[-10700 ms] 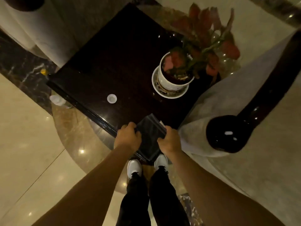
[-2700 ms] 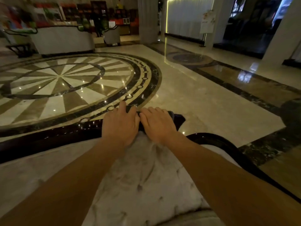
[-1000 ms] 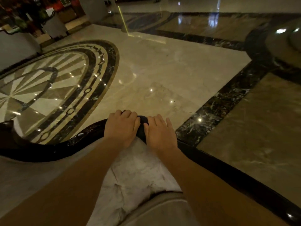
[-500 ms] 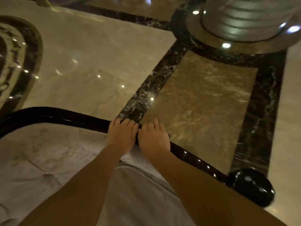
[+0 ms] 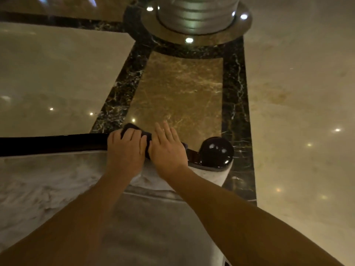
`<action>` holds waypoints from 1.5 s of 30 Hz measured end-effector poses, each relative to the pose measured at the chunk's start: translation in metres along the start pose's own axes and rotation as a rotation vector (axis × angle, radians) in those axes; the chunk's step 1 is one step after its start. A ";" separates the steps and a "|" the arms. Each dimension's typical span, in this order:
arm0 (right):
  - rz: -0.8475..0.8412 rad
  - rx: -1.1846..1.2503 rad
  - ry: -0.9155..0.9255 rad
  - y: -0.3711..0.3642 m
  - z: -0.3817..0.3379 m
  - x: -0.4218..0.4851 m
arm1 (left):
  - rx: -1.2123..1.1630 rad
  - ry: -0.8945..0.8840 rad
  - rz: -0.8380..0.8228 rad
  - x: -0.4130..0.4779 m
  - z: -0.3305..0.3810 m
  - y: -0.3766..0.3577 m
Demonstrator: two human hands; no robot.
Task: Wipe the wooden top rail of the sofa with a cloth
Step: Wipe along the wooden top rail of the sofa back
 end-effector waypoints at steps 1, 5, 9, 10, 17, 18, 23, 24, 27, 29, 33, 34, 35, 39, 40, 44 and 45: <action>0.017 -0.029 0.016 -0.001 0.009 -0.007 | -0.017 -0.003 0.035 -0.002 0.011 -0.001; 0.090 -0.134 0.056 -0.007 0.056 -0.039 | -0.075 -0.054 0.042 -0.007 0.058 -0.004; 0.093 -0.133 0.017 -0.011 0.089 -0.063 | -0.083 -0.058 -0.095 -0.013 0.104 -0.008; 0.083 -0.131 -0.016 -0.012 0.096 -0.067 | -0.092 -0.052 -0.123 -0.014 0.116 -0.010; 0.003 -0.019 -0.093 -0.003 0.158 -0.075 | -0.127 0.045 -0.222 -0.003 0.178 -0.022; -0.010 0.005 -0.078 0.000 0.164 -0.071 | -0.136 0.074 -0.236 0.001 0.183 -0.021; -0.063 0.315 -0.079 0.010 0.184 -0.045 | -0.236 0.166 -0.346 0.035 0.201 -0.016; -0.076 0.507 -0.131 0.013 0.191 -0.039 | -0.298 0.165 -0.352 0.044 0.205 -0.017; -0.101 0.888 -0.308 0.010 0.210 -0.024 | -0.520 0.159 -0.293 0.071 0.210 -0.026; -0.127 0.953 -0.390 0.000 0.215 -0.017 | -0.698 0.188 -0.261 0.086 0.204 -0.036; -0.107 0.980 -0.430 -0.004 0.216 -0.004 | -1.174 0.446 -0.430 0.108 0.186 -0.045; -0.085 0.974 -0.432 -0.002 0.215 -0.004 | -1.224 0.505 -0.437 0.108 0.183 -0.046; -0.035 0.962 -0.449 0.000 0.213 -0.007 | -1.236 0.534 -0.418 0.108 0.182 -0.046; 0.267 0.981 -0.627 -0.002 0.191 -0.050 | -0.911 0.246 -0.201 0.095 0.194 -0.040; 0.326 1.029 -0.657 -0.004 0.182 -0.061 | -0.805 0.145 -0.099 0.087 0.200 -0.035; 0.437 1.009 -0.686 -0.016 0.155 -0.086 | -0.585 -0.027 0.139 0.041 0.213 -0.020; 0.414 0.952 -0.644 -0.018 0.154 -0.090 | -0.563 -0.058 0.149 0.032 0.212 -0.019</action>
Point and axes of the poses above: each hand's wrist, its own x-axis towards the middle knuckle, its own y-axis out of the back of the hand, z = x × y, the point moved 3 cm from there along x, towards the middle knuckle, and after that the axes turned 11 degrees about -y, right-handed, at the moved point
